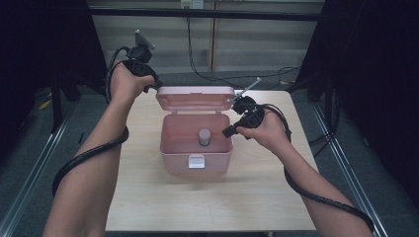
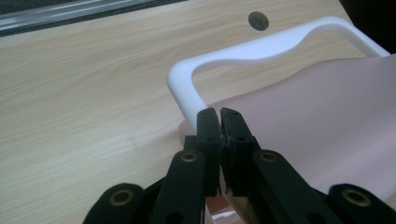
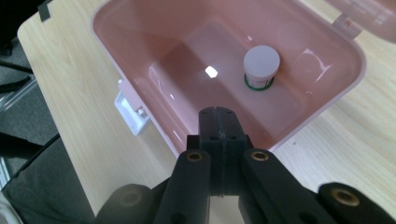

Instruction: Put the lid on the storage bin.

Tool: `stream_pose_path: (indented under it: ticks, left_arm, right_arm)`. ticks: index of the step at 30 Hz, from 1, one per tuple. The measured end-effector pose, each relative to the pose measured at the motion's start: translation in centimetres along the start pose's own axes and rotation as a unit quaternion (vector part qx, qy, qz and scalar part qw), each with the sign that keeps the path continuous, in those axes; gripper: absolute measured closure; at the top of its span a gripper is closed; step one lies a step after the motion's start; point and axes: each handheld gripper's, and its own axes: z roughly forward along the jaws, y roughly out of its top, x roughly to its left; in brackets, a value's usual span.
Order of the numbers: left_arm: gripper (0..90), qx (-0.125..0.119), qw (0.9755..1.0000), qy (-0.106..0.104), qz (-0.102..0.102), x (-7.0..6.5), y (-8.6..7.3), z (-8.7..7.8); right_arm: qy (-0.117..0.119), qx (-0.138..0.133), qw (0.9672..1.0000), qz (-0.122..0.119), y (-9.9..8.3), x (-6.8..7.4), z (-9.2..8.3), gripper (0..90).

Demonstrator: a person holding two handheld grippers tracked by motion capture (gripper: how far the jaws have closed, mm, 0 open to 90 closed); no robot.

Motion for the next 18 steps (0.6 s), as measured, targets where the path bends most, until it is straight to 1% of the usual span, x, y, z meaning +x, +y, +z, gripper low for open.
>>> stream_pose_path:
  ticks: [1,2,3,4,5,7,8,9,10,12,14,16,17,18]
  left_arm:
    - [86.8,0.000,1.0000,-0.001,-0.004,0.0,-0.1,0.1]
    - [87.1,0.003,1.0000,-0.002,-0.001,0.0,-0.1,0.2]
    - [87.2,0.004,1.0000,-0.002,-0.001,0.0,-0.2,0.3]
    - [87.2,0.005,1.0000,-0.004,-0.001,0.1,-0.3,0.4]
    - [87.4,0.007,1.0000,-0.004,-0.005,0.1,-0.3,0.5]
    - [87.8,0.009,0.9999,-0.006,-0.008,0.1,-0.4,0.7]
    - [87.9,0.010,0.9999,-0.005,-0.005,0.2,-0.5,0.8]
    - [88.0,0.011,0.9999,-0.007,-0.009,0.2,-0.6,0.9]
    - [87.9,0.011,0.9999,-0.008,-0.006,0.3,-0.6,1.0]
    - [88.2,0.011,0.9998,-0.008,-0.012,0.3,-0.8,1.1]
    - [88.2,0.014,0.9998,-0.010,-0.010,0.4,-1.0,1.2]
    - [88.2,0.012,0.9998,-0.010,-0.015,0.4,-1.2,1.3]
    - [88.2,0.015,0.9998,-0.010,-0.009,0.5,-1.3,1.3]
    - [88.3,0.015,0.9998,-0.009,-0.011,0.5,-1.4,1.3]
  right_arm:
    - [0.003,0.001,1.0000,0.000,0.0,0.0,0.0,90.0]
    - [0.003,0.001,1.0000,0.000,0.1,0.0,0.0,90.0]
    - [0.002,0.001,1.0000,-0.001,0.1,-0.1,0.0,90.0]
    - [0.005,0.005,1.0000,0.002,0.1,-0.1,0.0,90.0]
    - [-0.001,0.005,1.0000,0.002,0.0,-0.1,0.1,90.0]
    - [0.003,0.006,1.0000,0.002,0.0,-0.1,0.1,90.0]
    - [0.000,0.005,1.0000,0.003,0.0,-0.1,0.1,90.0]
    - [0.001,0.003,1.0000,0.005,0.0,-0.1,0.0,90.0]
    - [0.002,0.002,1.0000,0.004,0.0,-0.1,-0.1,90.0]
    - [0.001,0.002,1.0000,0.000,0.0,-0.2,-0.2,90.0]
    - [-0.002,0.001,1.0000,-0.001,0.0,-0.2,-0.2,90.0]
    - [0.000,-0.001,1.0000,0.000,0.0,-0.1,-0.3,90.0]
    - [0.001,-0.003,1.0000,0.000,0.0,-0.1,-0.4,90.0]
    - [0.000,-0.002,1.0000,0.000,0.0,-0.1,-0.4,90.0]
